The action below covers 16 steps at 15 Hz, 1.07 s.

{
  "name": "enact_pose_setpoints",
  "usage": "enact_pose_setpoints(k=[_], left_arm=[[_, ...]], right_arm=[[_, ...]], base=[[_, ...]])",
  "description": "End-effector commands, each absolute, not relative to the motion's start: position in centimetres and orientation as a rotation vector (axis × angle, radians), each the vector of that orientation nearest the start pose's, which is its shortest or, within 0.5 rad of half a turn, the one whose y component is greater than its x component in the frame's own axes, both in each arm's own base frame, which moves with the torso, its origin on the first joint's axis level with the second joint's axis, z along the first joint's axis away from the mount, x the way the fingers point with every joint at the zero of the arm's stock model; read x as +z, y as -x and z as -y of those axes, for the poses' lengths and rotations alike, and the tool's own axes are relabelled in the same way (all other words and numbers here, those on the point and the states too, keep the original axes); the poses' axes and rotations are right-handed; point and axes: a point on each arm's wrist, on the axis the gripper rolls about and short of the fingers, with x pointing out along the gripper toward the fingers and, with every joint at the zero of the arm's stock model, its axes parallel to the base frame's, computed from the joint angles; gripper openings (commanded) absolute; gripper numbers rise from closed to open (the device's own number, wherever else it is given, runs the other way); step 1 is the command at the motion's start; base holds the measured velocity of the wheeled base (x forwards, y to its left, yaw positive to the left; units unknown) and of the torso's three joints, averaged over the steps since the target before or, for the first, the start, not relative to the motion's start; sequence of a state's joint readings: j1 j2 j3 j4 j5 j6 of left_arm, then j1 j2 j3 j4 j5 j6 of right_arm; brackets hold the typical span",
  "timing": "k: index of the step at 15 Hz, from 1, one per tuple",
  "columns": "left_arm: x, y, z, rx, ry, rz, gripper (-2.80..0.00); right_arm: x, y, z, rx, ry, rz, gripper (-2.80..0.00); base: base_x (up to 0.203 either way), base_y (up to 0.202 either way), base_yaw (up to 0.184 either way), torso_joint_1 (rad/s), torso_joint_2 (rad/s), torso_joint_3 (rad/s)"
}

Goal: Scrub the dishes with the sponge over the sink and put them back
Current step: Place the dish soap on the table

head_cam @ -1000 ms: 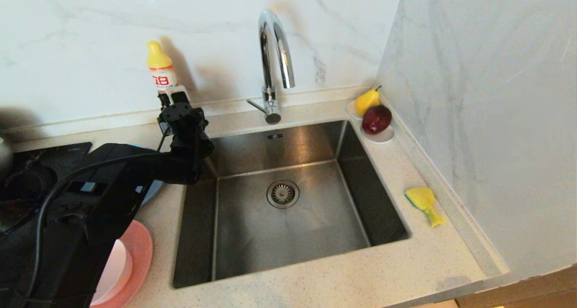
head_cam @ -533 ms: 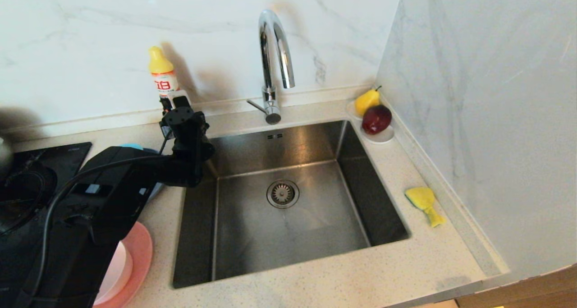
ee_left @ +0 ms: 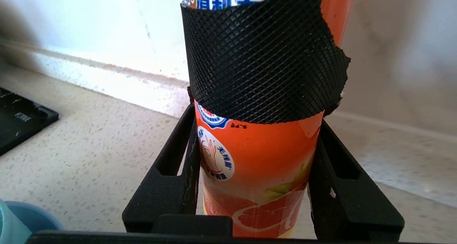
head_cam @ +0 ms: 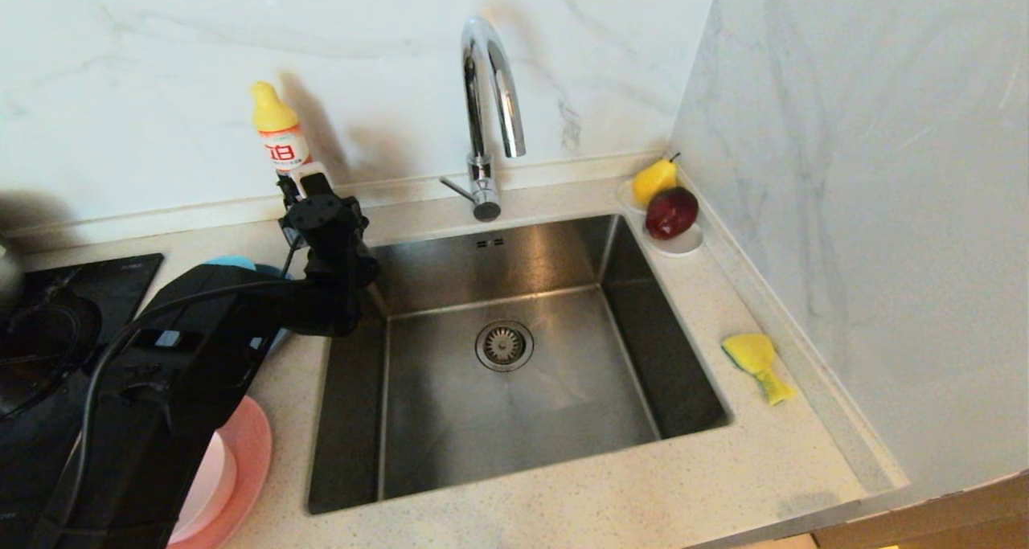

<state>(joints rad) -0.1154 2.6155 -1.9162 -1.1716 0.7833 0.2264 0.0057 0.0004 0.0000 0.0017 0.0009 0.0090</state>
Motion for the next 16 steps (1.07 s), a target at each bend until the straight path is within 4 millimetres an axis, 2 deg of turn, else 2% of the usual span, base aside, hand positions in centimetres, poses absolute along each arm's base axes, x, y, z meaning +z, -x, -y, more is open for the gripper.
enact_pose_setpoints(k=[1,4,11,16], left_arm=[[13.5,-52.6,4.2,0.708,0.0,0.369,-2.8],[11.7,-53.0,4.3,0.706,-0.008,0.349,-2.8],[12.2,-52.6,4.1,0.722,0.012,0.426,-2.8],[11.8,-52.7,4.0,0.727,0.005,0.421,-2.8]], right_arm=[[7.5,2.3,0.0,0.008,-0.009,-0.001,-2.8],[7.5,2.3,0.0,0.008,-0.009,0.0,-2.8],[7.5,2.3,0.0,0.008,-0.009,0.0,-2.8],[7.5,2.3,0.0,0.009,-0.009,0.0,-2.8]], base=[[0.0,0.0,0.0,0.0,0.0,0.0],[0.0,0.0,0.0,0.0,0.0,0.0],[0.0,0.0,0.0,0.0,0.0,0.0],[0.0,0.0,0.0,0.0,0.0,0.0]])
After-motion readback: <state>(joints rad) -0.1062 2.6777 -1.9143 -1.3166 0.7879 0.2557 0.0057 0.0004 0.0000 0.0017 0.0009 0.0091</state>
